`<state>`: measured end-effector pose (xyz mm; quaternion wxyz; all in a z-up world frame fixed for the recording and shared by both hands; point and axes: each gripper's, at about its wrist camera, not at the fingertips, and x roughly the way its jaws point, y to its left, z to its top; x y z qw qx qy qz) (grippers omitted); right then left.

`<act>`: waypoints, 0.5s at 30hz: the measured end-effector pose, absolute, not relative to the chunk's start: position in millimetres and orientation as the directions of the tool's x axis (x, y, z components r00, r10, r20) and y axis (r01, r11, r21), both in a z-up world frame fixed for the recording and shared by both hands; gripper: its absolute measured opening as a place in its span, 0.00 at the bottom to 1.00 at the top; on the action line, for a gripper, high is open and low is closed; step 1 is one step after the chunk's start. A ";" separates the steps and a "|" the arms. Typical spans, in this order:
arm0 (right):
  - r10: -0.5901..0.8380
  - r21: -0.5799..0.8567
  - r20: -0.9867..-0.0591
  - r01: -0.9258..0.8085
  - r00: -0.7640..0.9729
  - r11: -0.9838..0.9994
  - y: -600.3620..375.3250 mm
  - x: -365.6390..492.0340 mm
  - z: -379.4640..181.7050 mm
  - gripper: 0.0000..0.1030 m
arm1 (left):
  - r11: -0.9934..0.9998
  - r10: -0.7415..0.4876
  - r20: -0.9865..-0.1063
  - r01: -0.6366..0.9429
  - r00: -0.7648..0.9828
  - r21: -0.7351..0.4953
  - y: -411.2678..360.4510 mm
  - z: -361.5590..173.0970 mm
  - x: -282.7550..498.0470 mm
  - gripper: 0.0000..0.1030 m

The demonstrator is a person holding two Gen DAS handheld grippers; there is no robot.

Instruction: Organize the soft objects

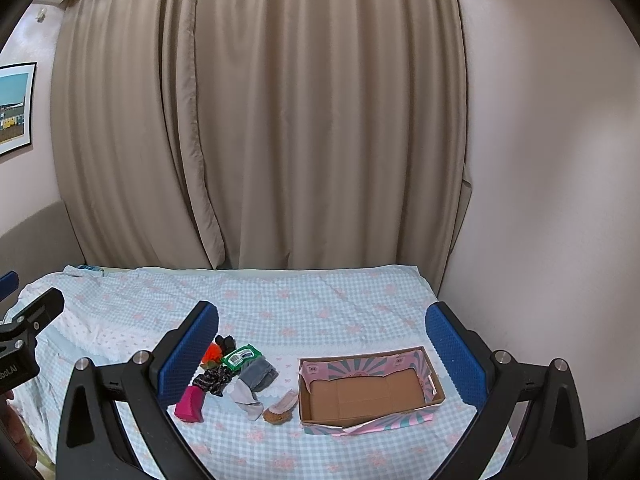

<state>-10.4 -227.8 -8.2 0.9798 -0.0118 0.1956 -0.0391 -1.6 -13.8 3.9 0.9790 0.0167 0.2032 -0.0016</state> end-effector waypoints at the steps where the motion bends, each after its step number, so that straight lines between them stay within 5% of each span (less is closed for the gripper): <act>1: -0.081 -0.037 -0.382 0.072 0.921 0.997 -228.3 -10.9 -8.7 1.00 | 0.999 0.003 -0.399 0.011 0.917 0.032 -13.5 4.3 -0.8 1.00; 15: -0.080 -0.035 -0.382 0.071 0.921 0.997 -228.8 -9.4 -8.0 1.00 | 0.999 0.002 -0.402 0.012 0.916 0.034 -15.0 5.4 1.8 1.00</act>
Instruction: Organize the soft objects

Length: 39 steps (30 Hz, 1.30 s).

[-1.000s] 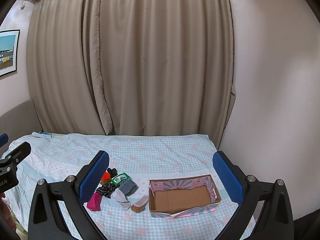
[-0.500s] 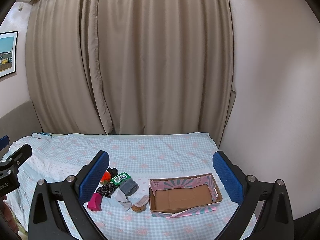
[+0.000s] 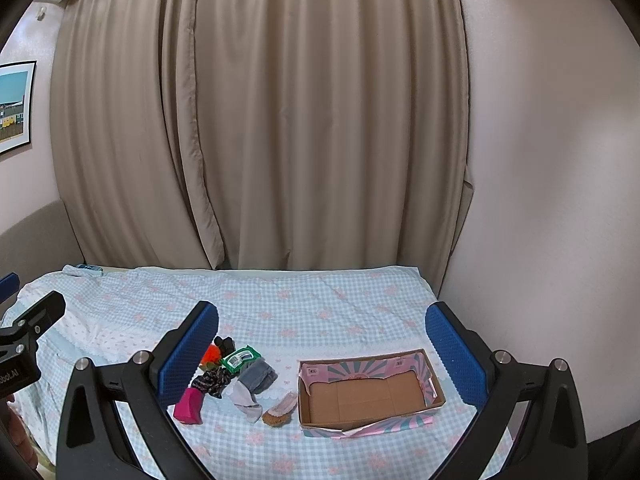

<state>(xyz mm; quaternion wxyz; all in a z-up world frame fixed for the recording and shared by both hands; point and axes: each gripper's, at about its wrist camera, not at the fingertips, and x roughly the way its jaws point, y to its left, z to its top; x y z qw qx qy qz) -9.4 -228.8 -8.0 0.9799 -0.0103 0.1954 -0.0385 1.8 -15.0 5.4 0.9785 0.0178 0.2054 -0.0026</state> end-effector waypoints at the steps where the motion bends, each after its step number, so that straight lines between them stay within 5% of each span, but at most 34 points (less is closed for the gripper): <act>1: -0.080 -0.035 -0.382 0.071 0.921 0.997 -228.8 -9.0 -7.9 1.00 | 0.999 0.002 -0.402 0.013 0.915 0.034 -15.1 5.5 1.9 1.00; 39: -0.073 -0.040 -0.387 0.062 0.919 0.997 -232.3 -5.8 -7.2 1.00 | 1.000 0.013 -0.429 -0.006 0.903 0.016 -20.7 4.1 6.7 1.00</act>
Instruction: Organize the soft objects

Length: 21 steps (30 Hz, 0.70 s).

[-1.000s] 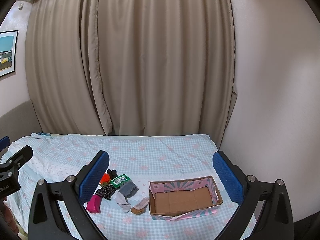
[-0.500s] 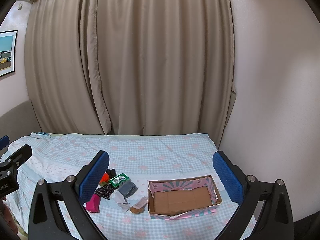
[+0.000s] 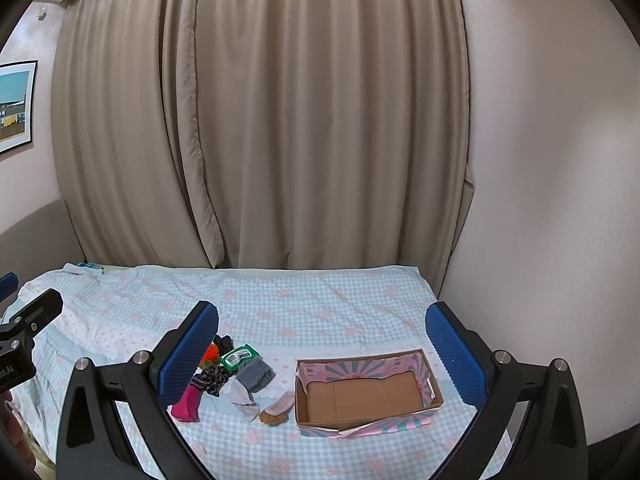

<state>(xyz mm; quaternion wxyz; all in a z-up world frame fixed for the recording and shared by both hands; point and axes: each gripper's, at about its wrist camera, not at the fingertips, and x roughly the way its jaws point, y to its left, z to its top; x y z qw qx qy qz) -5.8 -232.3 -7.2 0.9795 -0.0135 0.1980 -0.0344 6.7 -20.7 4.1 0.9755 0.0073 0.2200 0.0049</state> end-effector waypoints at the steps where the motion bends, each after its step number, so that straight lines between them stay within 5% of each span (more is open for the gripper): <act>1: -0.068 -0.039 -0.390 0.057 0.919 0.998 -232.4 -5.1 -8.0 1.00 | 1.000 0.020 -0.436 -0.015 0.900 0.015 -19.7 2.5 6.5 1.00; 11: 0.060 0.011 -0.464 -0.062 0.884 0.998 -209.9 25.4 -53.0 1.00 | 0.995 0.085 -0.532 -0.096 0.842 0.008 11.1 -48.7 24.2 1.00; 21: 0.082 0.014 -0.568 -0.090 0.819 0.996 -146.6 87.6 -153.5 1.00 | 0.999 -0.014 -0.661 -0.019 0.750 -0.043 70.5 -175.8 100.0 1.00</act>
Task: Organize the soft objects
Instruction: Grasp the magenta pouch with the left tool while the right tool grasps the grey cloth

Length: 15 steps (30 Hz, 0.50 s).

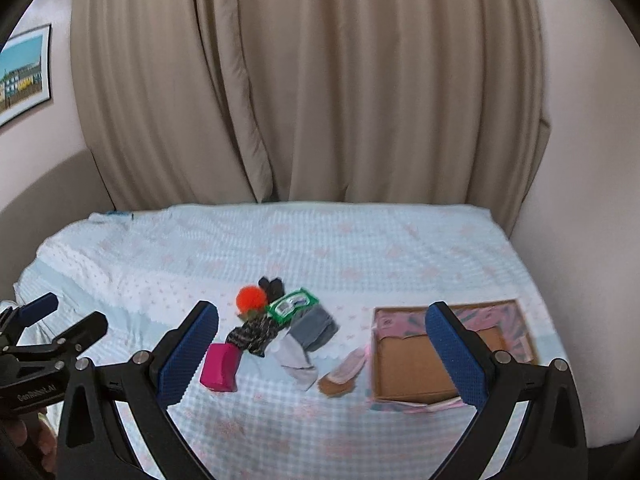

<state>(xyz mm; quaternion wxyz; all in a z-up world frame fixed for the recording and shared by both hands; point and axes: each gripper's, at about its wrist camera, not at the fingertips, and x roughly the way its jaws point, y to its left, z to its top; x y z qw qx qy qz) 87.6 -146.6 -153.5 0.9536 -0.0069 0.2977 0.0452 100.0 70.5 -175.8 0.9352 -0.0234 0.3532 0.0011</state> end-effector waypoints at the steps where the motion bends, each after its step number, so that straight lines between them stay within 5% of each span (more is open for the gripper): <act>1: 0.081 0.010 -0.573 -0.092 0.815 0.996 -141.6 93.2 -164.4 1.00 | 0.999 -0.028 -0.673 -0.010 0.739 -0.052 75.0 -192.2 108.1 1.00; 15: 0.060 -0.061 -0.659 -0.132 0.750 0.989 -91.1 185.6 -366.1 1.00 | 0.990 -0.138 -0.779 0.076 0.612 -0.116 106.2 -397.1 206.0 0.95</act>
